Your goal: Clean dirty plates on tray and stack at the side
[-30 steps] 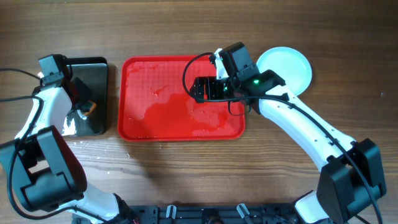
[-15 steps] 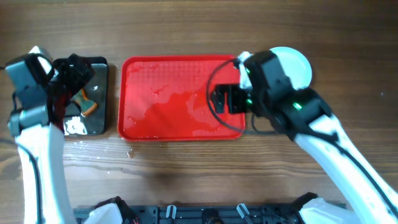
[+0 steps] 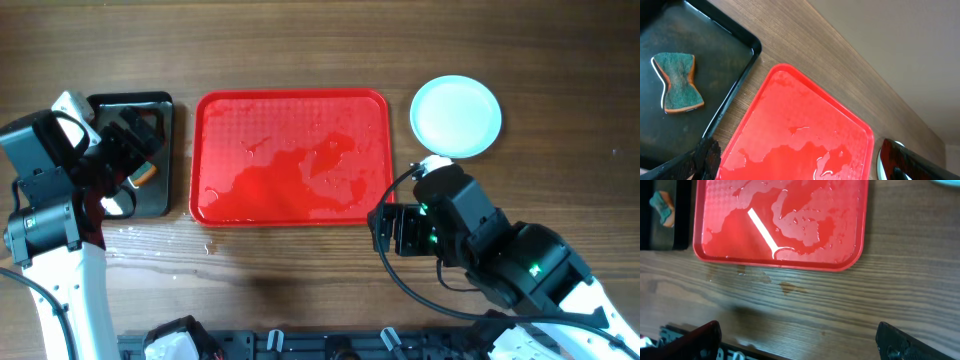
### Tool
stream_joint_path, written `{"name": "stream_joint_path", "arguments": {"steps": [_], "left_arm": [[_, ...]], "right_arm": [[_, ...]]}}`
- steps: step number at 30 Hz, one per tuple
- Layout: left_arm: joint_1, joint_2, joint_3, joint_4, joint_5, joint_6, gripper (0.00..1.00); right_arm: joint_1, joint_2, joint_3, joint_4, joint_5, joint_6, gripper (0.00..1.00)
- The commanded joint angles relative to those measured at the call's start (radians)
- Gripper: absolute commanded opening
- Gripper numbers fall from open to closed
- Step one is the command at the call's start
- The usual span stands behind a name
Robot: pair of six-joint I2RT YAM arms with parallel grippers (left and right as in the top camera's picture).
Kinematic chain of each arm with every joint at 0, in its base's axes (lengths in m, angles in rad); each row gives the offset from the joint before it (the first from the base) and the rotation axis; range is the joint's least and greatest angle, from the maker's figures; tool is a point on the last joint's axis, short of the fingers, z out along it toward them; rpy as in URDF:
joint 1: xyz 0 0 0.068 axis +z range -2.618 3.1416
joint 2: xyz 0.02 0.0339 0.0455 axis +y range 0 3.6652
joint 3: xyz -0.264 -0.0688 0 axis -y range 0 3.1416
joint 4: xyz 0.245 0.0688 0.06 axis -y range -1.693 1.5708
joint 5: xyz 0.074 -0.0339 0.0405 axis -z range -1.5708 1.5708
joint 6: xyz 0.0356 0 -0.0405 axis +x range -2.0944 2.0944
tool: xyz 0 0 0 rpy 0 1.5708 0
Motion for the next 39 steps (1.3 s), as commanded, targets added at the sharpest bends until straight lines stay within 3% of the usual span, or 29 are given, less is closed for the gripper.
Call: {"name": "stream_joint_path", "arguments": {"steps": [1, 9, 12, 15, 23, 30, 39], "left_arm": [[0.005, -0.007, -0.002, 0.003, 0.023, -0.003, 1.0], [0.005, -0.007, -0.002, 0.003, 0.023, -0.002, 1.0], [0.005, -0.007, -0.002, 0.003, 0.023, -0.002, 1.0], [0.005, -0.007, -0.002, 0.003, 0.023, -0.002, 1.0], [0.005, -0.007, -0.002, 0.003, 0.023, -0.003, 1.0], [0.005, -0.007, -0.002, 0.003, 0.023, -0.003, 1.0], [0.005, -0.007, -0.002, 0.002, 0.023, -0.002, 1.0]], "right_arm": [[0.005, 0.028, -0.006, -0.003, 0.023, 0.071, 1.0], [0.005, 0.093, -0.009, -0.004, 0.036, 0.064, 1.0], [-0.006, 0.057, -0.065, 0.085, 0.077, 0.002, 1.0], [-0.105, -0.061, -0.241, 0.351, -0.023, -0.15, 1.0], [-0.537, -0.484, -0.739, 0.914, -0.365, -0.272, 1.0], [-0.663, -0.797, -0.988, 1.121, -0.315, -0.272, 1.0], [-0.703, -0.993, -1.082, 1.1, -0.158, -0.301, 1.0]]}}
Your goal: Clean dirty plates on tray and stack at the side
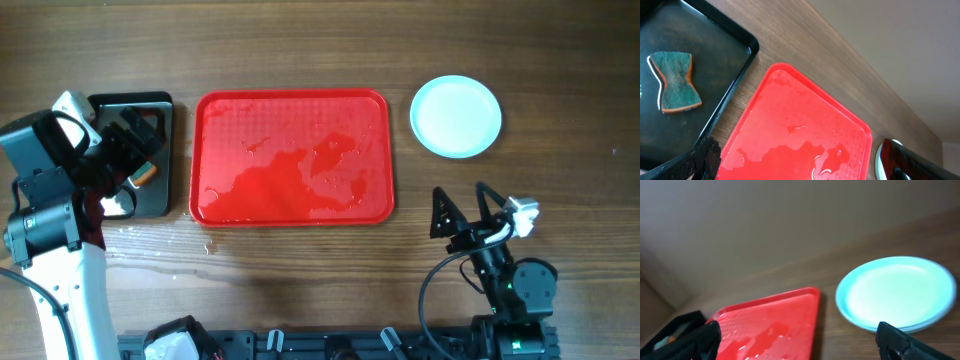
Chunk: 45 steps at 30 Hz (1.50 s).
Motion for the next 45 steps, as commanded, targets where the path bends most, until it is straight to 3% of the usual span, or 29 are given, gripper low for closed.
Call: {"name": "stream_joint_path", "arguments": {"steps": [1, 6, 8, 11, 35, 42, 45], "left_arm": [[0.005, -0.007, -0.002, 0.003, 0.011, -0.003, 1.0], [0.005, -0.007, -0.002, 0.003, 0.012, -0.003, 1.0], [0.005, -0.007, -0.002, 0.003, 0.011, -0.003, 1.0], [0.005, -0.007, -0.002, 0.003, 0.012, -0.002, 1.0], [0.004, -0.007, -0.002, 0.003, 0.011, -0.002, 1.0], [-0.025, -0.049, -0.025, -0.087, -0.056, 0.005, 1.0], [-0.123, -0.144, -0.156, 0.044, -0.056, 0.095, 1.0]], "right_arm": [[-0.026, -0.061, -0.003, 0.001, 0.085, -0.074, 1.0], [-0.028, -0.061, -0.003, -0.01, 0.129, -0.277, 1.0], [-0.028, -0.061, -0.003, -0.013, 0.142, -0.425, 1.0], [-0.028, -0.061, -0.003, -0.016, 0.173, -0.469, 1.0], [-0.028, -0.059, -0.003, -0.013, 0.151, -0.462, 1.0], [-0.028, -0.059, -0.003, -0.013, 0.151, -0.462, 1.0], [-0.028, -0.059, -0.003, -0.013, 0.151, -0.463, 1.0]]}}
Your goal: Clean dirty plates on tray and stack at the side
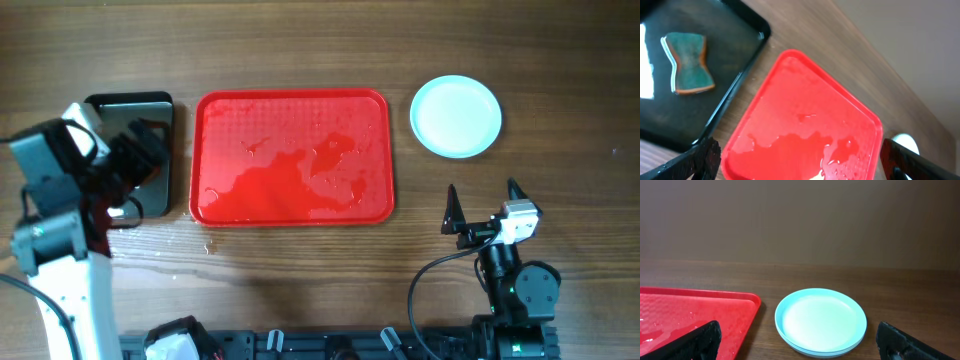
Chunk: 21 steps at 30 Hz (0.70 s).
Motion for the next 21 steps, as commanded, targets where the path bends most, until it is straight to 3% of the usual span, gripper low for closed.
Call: {"name": "stream_joint_path", "arguments": {"steps": [1, 5, 10, 15, 21], "left_arm": [[-0.121, -0.14, -0.174, 0.159, -0.005, 0.128, 1.0], [-0.202, -0.341, -0.391, 0.336, -0.006, 0.226, 1.0], [-0.212, -0.611, -0.634, 0.427, -0.006, 0.232, 1.0], [-0.212, -0.741, -0.77, 0.488, -0.005, 0.224, 1.0], [-0.277, -0.858, -0.92, 0.739, -0.065, 0.224, 1.0]], "right_arm": [[-0.005, -0.014, -0.002, 0.003, 0.007, -0.017, 1.0], [-0.005, -0.014, -0.001, 0.003, 0.007, -0.018, 1.0], [-0.005, -0.014, -0.001, 0.003, 0.007, -0.018, 1.0], [-0.005, -0.014, -0.001, 0.003, 0.007, -0.017, 1.0], [-0.005, -0.014, -0.001, 0.003, 0.007, -0.017, 1.0]]}}
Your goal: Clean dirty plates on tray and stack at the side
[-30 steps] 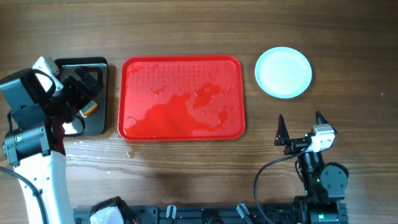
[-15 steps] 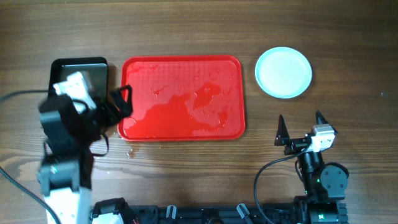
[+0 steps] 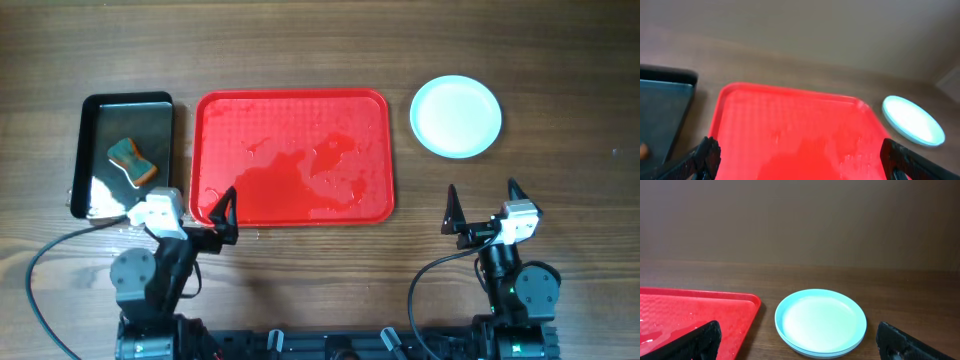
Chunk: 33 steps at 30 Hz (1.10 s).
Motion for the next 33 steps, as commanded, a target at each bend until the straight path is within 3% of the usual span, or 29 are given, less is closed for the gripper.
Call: {"name": "stream_joint_path", "arguments": {"steps": [1, 9, 17, 25, 30, 33], "left_arm": [[-0.053, -0.07, -0.083, 0.107, -0.09, 0.016, 1.0], [-0.109, -0.155, -0.132, 0.145, -0.276, -0.011, 1.0], [-0.112, -0.253, -0.193, 0.181, -0.27, -0.006, 1.0], [-0.113, -0.253, -0.193, 0.058, -0.301, 0.002, 1.0], [-0.113, -0.253, -0.193, 0.057, -0.293, 0.104, 1.0], [-0.113, -0.253, -0.193, 0.057, -0.296, 0.102, 1.0]], "right_arm": [[-0.005, -0.011, -0.001, 0.002, 0.007, -0.017, 1.0], [-0.005, -0.011, -0.001, 0.002, 0.007, -0.017, 1.0], [-0.005, -0.011, -0.001, 0.002, 0.007, -0.017, 1.0], [-0.005, -0.011, -0.001, 0.002, 0.007, -0.017, 1.0], [-0.005, -0.011, -0.001, 0.002, 0.007, -0.017, 1.0], [-0.005, -0.011, -0.001, 0.002, 0.007, -0.018, 1.0]]}}
